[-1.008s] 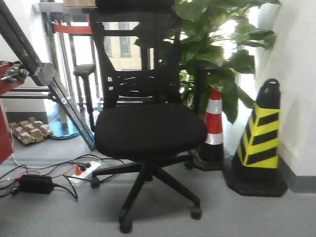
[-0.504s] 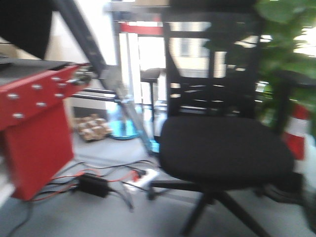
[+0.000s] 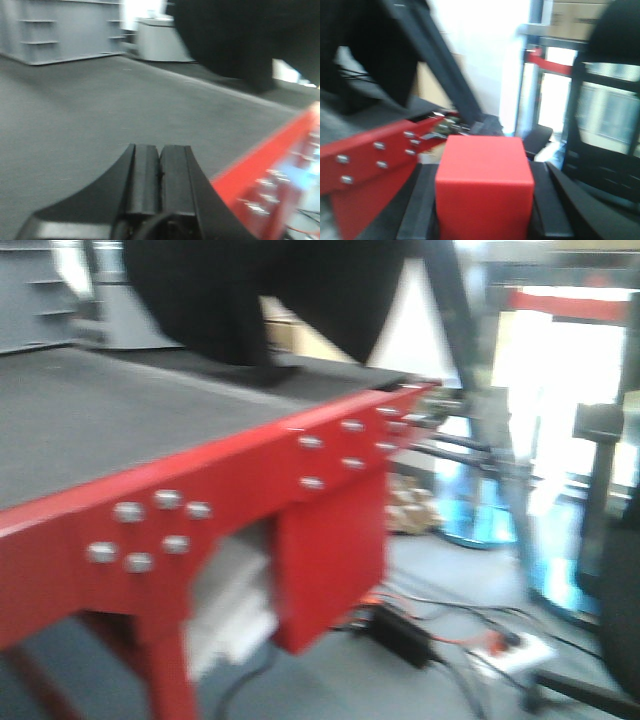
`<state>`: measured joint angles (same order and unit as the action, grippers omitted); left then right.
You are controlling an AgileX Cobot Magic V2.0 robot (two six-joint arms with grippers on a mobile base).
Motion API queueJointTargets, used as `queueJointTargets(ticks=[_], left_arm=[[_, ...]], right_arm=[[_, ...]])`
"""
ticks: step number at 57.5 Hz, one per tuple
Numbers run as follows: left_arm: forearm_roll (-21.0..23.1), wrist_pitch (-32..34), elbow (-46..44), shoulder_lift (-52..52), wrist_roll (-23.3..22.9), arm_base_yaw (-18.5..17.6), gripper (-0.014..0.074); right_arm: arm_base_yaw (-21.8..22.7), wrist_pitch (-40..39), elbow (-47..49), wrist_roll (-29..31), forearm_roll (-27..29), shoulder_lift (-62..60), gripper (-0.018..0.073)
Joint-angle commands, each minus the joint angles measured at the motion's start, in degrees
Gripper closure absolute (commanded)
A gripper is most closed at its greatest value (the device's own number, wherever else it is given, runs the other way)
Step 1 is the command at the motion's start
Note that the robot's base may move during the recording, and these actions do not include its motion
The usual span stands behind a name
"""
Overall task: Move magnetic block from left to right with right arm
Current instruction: 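Turn the base and drive up to the second carpeted table, then stop the base at the second table, cube still held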
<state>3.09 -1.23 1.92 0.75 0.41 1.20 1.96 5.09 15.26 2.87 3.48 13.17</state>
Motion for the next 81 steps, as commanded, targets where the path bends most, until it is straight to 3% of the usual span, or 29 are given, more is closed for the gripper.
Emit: queueJointTargets(ticks=[1, 81], left_arm=[[0.1, 4.5, 0.4, 0.5, -0.4, 0.0, 0.0722], [0.1, 4.5, 0.4, 0.5, -0.4, 0.0, 0.0722]], right_arm=[[0.2, -5.1, 1.7, 0.3, 0.0, 0.4, 0.0303], [0.2, -5.1, 1.7, 0.3, 0.0, 0.4, 0.0303]])
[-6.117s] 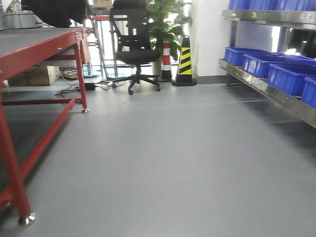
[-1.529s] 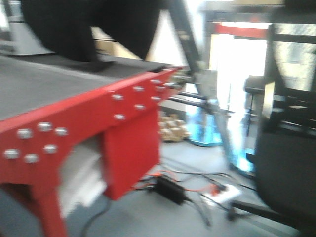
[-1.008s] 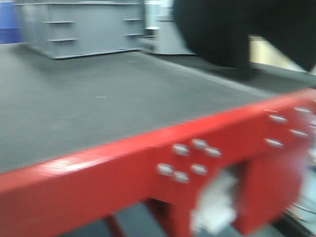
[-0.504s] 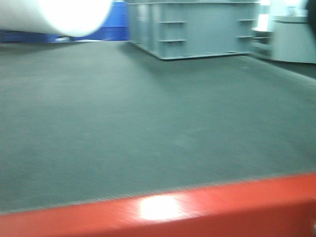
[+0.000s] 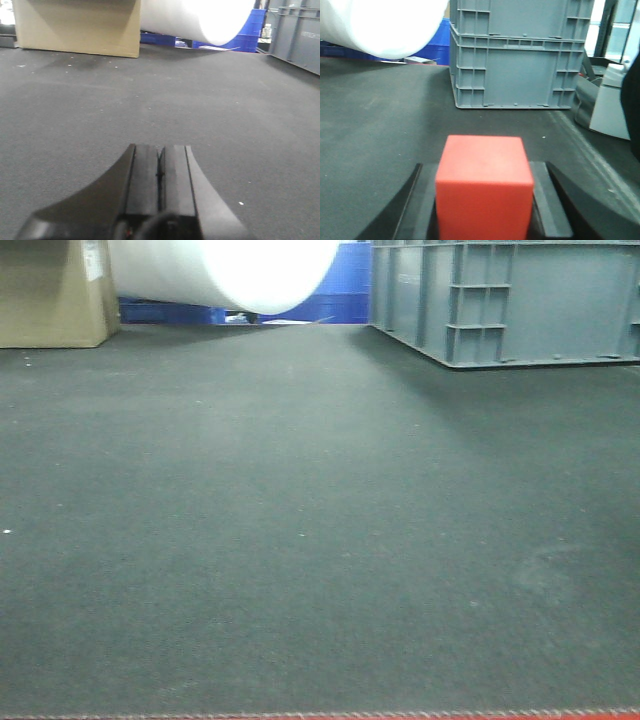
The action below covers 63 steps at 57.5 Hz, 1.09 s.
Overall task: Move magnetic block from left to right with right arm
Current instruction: 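Stop the base at the second table, cube still held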
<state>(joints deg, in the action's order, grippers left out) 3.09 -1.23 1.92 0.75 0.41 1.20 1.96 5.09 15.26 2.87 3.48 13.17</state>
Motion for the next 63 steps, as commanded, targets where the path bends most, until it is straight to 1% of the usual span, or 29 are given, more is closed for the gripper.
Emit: queueJointTargets(ticks=[1, 63], left_arm=[[0.1, 4.5, 0.4, 0.5, -0.4, 0.0, 0.0722], [0.1, 4.5, 0.4, 0.5, -0.4, 0.0, 0.0722]], right_arm=[[0.2, -5.1, 1.7, 0.3, 0.0, 0.4, 0.0303], [0.2, -5.1, 1.7, 0.3, 0.0, 0.4, 0.0303]])
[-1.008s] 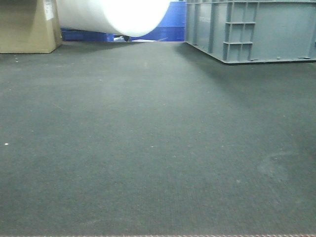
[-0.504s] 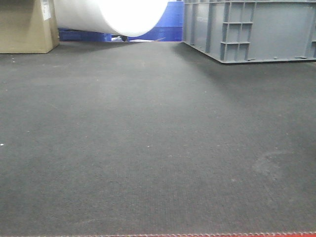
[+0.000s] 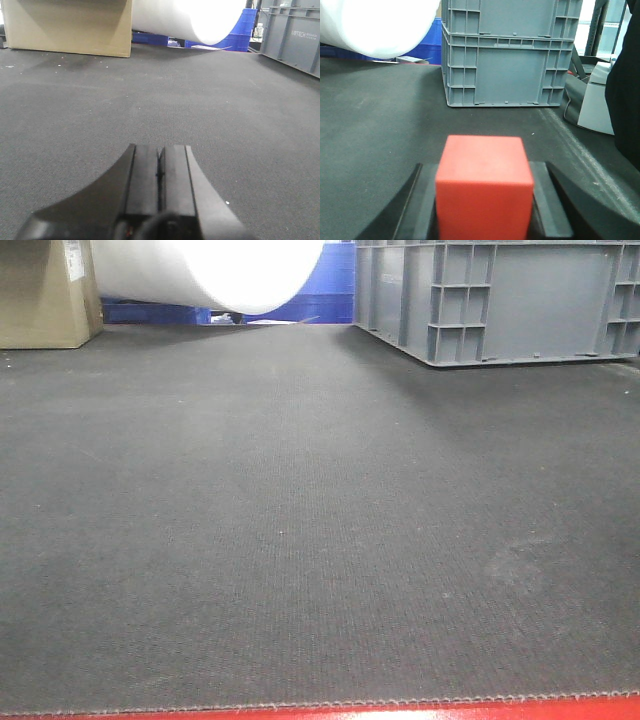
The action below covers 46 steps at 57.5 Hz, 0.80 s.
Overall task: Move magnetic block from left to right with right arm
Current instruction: 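Stop the base at the second table, cube still held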
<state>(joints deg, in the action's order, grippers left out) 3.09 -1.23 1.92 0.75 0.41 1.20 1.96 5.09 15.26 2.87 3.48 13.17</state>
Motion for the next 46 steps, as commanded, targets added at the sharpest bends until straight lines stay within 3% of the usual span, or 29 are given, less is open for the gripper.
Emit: queueJointTargets(ticks=[1, 26, 46], left_arm=[[0.1, 4.5, 0.4, 0.5, -0.4, 0.0, 0.0722], [0.1, 4.5, 0.4, 0.5, -0.4, 0.0, 0.0722], [0.1, 4.5, 0.4, 0.5, -0.4, 0.0, 0.0722]], right_arm=[[0.2, -5.1, 1.7, 0.3, 0.0, 0.4, 0.0303], [0.2, -7.1, 1.8, 0.3, -0.3, 1.0, 0.0303], [0.1, 8.4, 11.5, 0.3, -0.3, 13.8, 0.0303]])
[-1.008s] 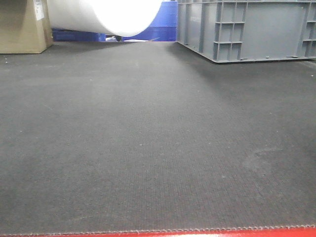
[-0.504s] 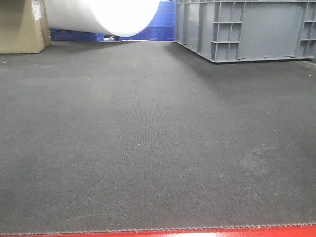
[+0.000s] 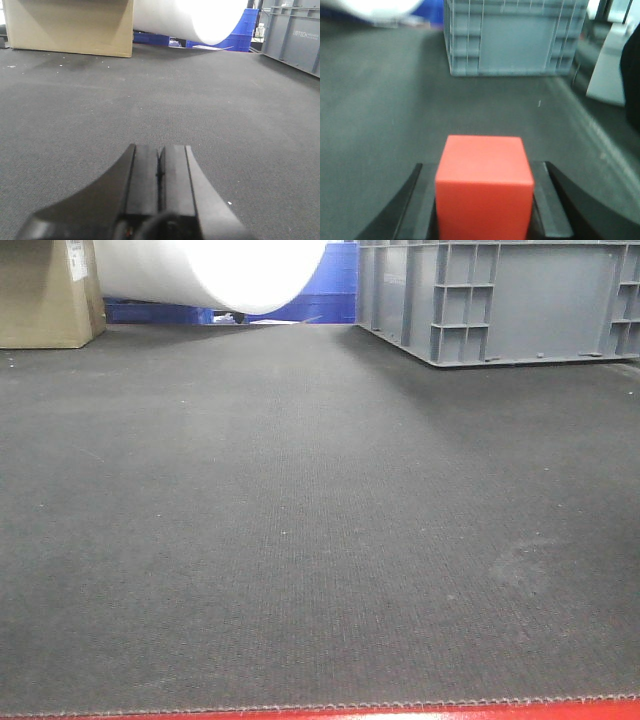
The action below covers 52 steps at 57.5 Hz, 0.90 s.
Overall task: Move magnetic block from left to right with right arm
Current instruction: 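Stop the base at the second table, cube still held, then lower the held red cube onto the table with the right gripper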
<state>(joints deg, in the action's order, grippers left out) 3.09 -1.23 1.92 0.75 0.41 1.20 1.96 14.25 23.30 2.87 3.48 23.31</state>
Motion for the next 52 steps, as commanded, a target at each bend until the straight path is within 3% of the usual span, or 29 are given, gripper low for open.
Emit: queueJointTargets(ticks=[1, 12, 26, 32, 44, 52], left_arm=[[0.1, 4.5, 0.4, 0.5, -0.4, 0.0, 0.0722], [0.1, 4.5, 0.4, 0.5, -0.4, 0.0, 0.0722], [0.1, 4.5, 0.4, 0.5, -0.4, 0.0, 0.0722], [0.1, 4.5, 0.4, 0.5, -0.4, 0.0, 0.0722], [0.1, 4.5, 0.4, 0.5, -0.4, 0.0, 0.0722], [0.1, 4.5, 0.4, 0.5, -0.4, 0.0, 0.0722]], right_arm=[[0.0, -0.2, 3.6, 0.3, -0.4, 4.3, 0.0303], [-2.8, 9.2, 8.7, 0.3, -2.8, 17.0, 0.0303], [-14.1, 14.7, 18.6, -0.6, -6.1, 34.7, 0.0303], [-18.8, 18.3, 24.3, -6.5, -6.1, 42.5, 0.0303], [-27.8, 29.1, 39.6, -28.4, -6.4, 58.2, 0.0291], [-32.8, 38.2, 50.2, -33.4, -6.4, 68.0, 0.0291]])
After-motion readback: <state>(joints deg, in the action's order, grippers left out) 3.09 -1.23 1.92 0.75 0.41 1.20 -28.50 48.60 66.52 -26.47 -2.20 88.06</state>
